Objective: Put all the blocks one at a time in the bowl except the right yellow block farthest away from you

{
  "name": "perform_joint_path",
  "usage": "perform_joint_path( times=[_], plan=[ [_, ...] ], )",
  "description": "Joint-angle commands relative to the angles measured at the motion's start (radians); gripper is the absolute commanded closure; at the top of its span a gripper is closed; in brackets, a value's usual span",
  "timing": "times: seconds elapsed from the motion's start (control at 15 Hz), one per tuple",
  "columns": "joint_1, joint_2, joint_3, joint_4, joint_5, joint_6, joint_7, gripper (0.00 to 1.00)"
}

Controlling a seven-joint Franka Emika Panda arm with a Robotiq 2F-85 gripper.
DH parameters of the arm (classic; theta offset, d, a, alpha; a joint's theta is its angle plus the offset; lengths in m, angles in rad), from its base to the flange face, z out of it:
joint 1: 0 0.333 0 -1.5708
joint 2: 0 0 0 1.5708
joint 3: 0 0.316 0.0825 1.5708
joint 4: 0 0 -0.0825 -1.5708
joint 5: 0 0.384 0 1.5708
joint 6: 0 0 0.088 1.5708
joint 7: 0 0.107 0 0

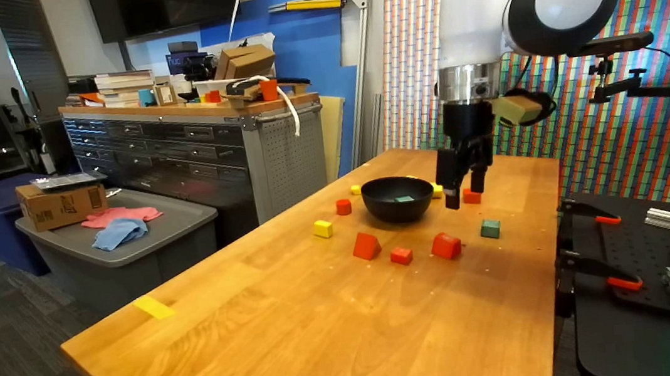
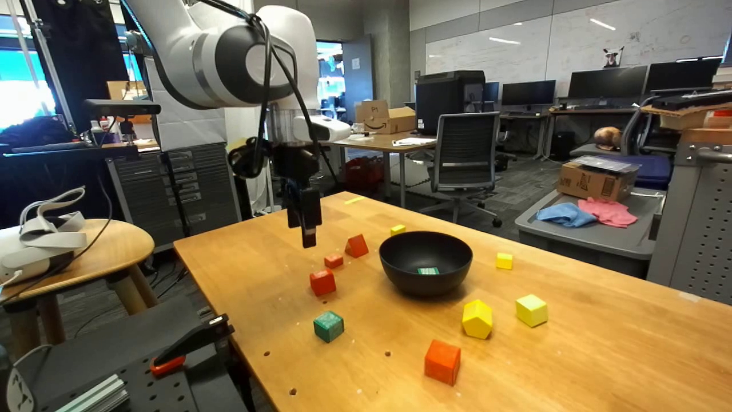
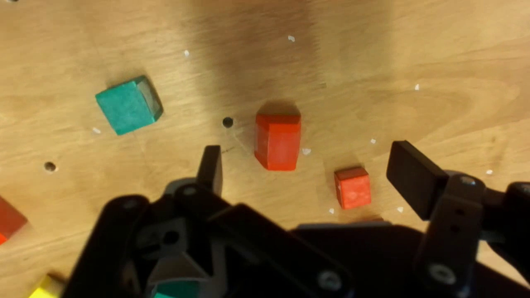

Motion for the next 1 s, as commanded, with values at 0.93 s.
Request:
perform_joint_path(
  times=[0.93],
  plan=[
    [0.081,0.274,-0.138,0.06,-0.035,0.248,0.055,0.0]
  ],
)
